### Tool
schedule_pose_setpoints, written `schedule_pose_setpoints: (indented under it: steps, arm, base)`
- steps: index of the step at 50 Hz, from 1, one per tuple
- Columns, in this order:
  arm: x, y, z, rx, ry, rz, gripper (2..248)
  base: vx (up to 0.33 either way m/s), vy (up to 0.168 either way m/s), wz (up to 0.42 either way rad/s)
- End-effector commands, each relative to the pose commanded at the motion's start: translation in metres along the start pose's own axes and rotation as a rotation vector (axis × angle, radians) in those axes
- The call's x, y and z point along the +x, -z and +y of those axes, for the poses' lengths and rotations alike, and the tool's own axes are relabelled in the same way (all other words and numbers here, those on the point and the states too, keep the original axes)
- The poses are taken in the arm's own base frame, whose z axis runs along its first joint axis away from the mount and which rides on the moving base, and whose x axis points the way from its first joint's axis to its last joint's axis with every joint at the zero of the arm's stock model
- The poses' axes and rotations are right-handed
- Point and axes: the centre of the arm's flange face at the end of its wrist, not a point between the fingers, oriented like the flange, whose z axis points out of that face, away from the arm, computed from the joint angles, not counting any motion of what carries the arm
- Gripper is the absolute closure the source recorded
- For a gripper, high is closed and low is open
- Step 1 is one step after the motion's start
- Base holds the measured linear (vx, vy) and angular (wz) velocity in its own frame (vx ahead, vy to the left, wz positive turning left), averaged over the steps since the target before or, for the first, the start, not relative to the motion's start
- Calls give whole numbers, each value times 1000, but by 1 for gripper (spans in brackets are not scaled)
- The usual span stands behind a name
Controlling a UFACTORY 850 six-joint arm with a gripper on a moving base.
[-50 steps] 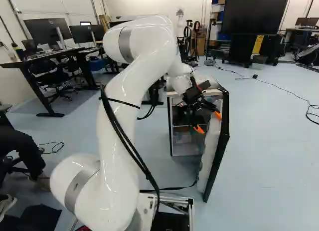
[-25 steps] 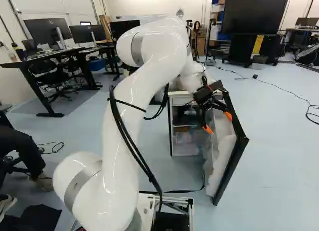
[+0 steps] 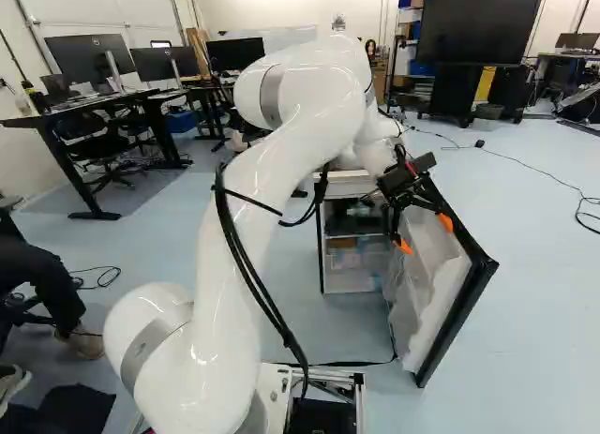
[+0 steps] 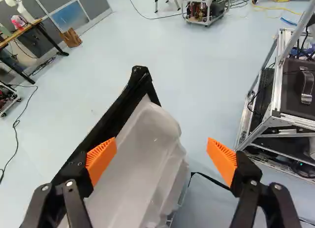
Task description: Open the fridge door
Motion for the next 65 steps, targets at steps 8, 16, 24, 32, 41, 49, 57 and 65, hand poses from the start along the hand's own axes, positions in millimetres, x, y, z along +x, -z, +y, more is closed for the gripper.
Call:
schedule_pose_setpoints:
  steps: [8,16,24,32,41,49,57,65]
  arm:
    - [2,0,14,22,33,19,3]
    - [3,4,30,59,74,38,3]
    - [2,10,46,106,117,56,3]
    - [2,16,63,157,160,73,3]
    - [1,24,81,216,208,90,3]
    - [1,31,98,271,251,105,3]
    - [1,37,115,327,294,119,3]
    - [2,44,132,384,336,131,3]
  base:
    - [0,0,0]
    - [0,0,0]
    - [0,0,0]
    - [0,0,0]
    - [0,0,0]
    - [0,0,0]
    - [0,0,0]
    - [0,0,0]
